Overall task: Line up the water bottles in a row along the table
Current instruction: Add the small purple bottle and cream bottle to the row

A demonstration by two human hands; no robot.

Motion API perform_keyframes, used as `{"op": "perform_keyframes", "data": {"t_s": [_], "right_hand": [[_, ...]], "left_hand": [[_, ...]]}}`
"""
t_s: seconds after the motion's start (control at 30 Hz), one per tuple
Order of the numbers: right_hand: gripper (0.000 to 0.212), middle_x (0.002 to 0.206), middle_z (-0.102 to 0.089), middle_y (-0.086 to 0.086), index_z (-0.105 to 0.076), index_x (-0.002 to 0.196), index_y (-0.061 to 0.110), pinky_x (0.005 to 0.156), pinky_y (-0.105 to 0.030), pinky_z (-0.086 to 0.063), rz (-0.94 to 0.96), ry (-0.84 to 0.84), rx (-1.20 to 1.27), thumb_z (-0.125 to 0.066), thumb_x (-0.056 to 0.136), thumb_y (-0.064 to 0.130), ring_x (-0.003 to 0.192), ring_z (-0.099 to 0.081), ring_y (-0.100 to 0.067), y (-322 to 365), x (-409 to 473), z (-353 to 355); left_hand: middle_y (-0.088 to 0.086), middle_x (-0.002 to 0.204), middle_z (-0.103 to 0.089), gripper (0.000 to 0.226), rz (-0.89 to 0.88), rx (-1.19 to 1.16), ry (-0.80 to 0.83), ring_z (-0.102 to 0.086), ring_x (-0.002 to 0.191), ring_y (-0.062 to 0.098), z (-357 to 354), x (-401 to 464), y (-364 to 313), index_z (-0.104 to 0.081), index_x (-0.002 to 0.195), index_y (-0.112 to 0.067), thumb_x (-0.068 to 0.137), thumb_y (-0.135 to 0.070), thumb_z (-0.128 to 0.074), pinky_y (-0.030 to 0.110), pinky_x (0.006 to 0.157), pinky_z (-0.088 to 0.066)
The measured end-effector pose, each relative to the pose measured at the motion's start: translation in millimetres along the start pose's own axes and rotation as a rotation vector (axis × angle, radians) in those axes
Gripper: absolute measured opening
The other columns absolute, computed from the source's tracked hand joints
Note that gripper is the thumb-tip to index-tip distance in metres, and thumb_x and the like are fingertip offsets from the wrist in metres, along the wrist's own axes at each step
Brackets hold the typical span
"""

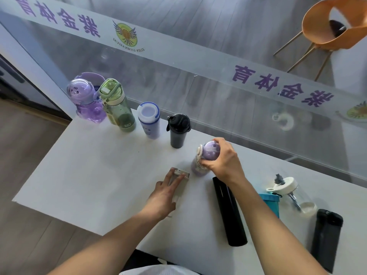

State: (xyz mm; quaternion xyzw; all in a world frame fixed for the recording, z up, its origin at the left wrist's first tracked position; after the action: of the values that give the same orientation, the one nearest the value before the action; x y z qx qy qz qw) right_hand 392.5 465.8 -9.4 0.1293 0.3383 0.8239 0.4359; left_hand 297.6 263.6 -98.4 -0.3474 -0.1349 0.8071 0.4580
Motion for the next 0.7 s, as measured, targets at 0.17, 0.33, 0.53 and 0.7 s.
{"op": "perform_keyframes", "data": {"t_s": [0.17,0.33,0.53,0.7], "right_hand": [[0.063,0.107,-0.057,-0.003,-0.055,0.117,0.028,0.089,-0.039,-0.053,-0.031,-0.014,-0.033,-0.085,0.062,0.04,0.098,-0.06,-0.026,-4,35,3],[0.065,0.106,-0.056,0.0,-0.055,0.117,0.027,0.089,-0.038,-0.052,-0.053,-0.031,-0.012,-0.088,0.062,0.036,0.103,-0.059,-0.023,-8,48,7],[0.067,0.108,-0.056,0.0,-0.053,0.118,0.03,0.089,-0.037,-0.053,-0.071,-0.07,0.01,-0.089,0.062,0.04,0.104,-0.058,-0.021,-13,51,4],[0.07,0.112,-0.055,-0.002,-0.051,0.121,0.029,0.089,-0.039,-0.054,-0.093,-0.064,-0.004,-0.089,0.063,0.039,0.107,-0.058,-0.024,-16,54,3]], "left_hand": [[-0.022,0.159,0.016,0.11,0.005,-0.007,0.006,-0.039,0.117,0.027,0,1,2,0.0,0.144,-0.059,0.074,-0.007,-0.068,0.037,0.085,-0.051],[-0.021,0.16,0.015,0.11,0.004,-0.012,-0.003,-0.04,0.116,0.026,-1,1,1,-0.001,0.144,-0.059,0.073,-0.006,-0.067,0.036,0.081,-0.051],[-0.021,0.159,0.016,0.109,0.001,-0.004,0.003,-0.04,0.115,0.027,-1,2,1,-0.002,0.145,-0.057,0.073,-0.005,-0.065,0.038,0.082,-0.052],[-0.021,0.159,0.015,0.11,-0.008,-0.014,0.005,-0.039,0.116,0.027,1,0,0,-0.001,0.143,-0.06,0.073,-0.005,-0.065,0.038,0.084,-0.051]]}}
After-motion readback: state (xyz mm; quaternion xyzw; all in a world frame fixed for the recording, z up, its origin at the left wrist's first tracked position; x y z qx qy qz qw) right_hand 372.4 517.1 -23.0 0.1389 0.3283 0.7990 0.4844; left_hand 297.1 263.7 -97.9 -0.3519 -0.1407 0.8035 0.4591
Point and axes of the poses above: each hand's wrist, its own x-axis towards the middle knuckle, its own z-axis out of the back of the hand, y = z × x, the point moved 6 cm from there along x, towards the middle knuckle
